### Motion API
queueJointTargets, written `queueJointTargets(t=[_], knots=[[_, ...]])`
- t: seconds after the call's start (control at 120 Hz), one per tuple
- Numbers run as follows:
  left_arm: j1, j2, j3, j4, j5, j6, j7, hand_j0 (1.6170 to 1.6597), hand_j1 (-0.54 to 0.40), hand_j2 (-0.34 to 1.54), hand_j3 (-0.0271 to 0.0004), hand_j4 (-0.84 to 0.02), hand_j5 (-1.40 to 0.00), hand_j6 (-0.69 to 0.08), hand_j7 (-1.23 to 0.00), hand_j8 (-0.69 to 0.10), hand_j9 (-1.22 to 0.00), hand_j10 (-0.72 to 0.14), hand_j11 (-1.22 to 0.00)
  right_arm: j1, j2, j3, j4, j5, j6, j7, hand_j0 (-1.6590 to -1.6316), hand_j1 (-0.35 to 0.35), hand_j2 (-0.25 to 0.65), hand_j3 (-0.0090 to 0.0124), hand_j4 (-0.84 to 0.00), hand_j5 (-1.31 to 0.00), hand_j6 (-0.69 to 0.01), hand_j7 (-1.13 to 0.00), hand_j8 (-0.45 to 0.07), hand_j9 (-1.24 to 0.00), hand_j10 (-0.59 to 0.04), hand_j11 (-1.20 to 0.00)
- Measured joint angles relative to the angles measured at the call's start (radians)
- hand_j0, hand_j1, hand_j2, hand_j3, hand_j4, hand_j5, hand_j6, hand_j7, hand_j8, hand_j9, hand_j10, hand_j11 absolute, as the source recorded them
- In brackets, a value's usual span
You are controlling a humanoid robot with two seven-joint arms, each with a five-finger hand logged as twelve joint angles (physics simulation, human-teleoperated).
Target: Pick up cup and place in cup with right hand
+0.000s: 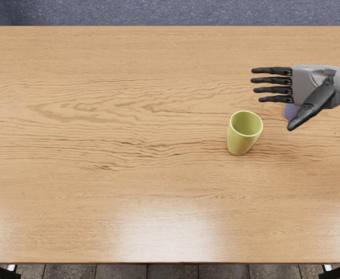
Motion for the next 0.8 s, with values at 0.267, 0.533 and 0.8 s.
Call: queueJointTargets(t=[0.267, 0.533, 0.8], knots=[[0.0, 0.0, 0.0, 0.0, 0.0, 0.0, 0.0, 1.6581, 0.349, 0.0, -0.0001, 0.0, 0.0, 0.0, 0.0, 0.0, 0.0, 0.0, 0.0, 0.09, 0.028, 0.0, 0.089, -0.444, 0.0, -0.023, -1.658, -0.324, -0.004, 0.0, -0.022, -0.03, -0.022, -0.03, -0.022, -0.03, -0.022, -0.03], [0.0, 0.0, 0.0, 0.0, 0.0, 0.0, 0.0, 1.6581, 0.349, 0.0, -0.0001, 0.0, 0.0, 0.0, 0.0, 0.0, 0.0, 0.0, 0.0, 0.097, 0.105, -0.067, 0.288, -0.895, -0.205, -0.136, -1.6581, -0.324, -0.003, 0.0, -0.025, -0.03, -0.026, -0.03, -0.025, -0.03, -0.024, -0.03], [0.0, 0.0, 0.0, 0.0, 0.0, 0.0, 0.0, 1.6581, 0.349, 0.0, -0.0001, 0.0, 0.0, 0.0, 0.0, 0.0, 0.0, 0.0, 0.0, 0.091, 0.188, -0.175, 0.316, -1.042, -0.398, -0.146, -1.6581, -0.269, -0.012, 0.0, -0.072, -0.09, -0.074, -0.09, -0.073, -0.09, -0.071, -0.09]])
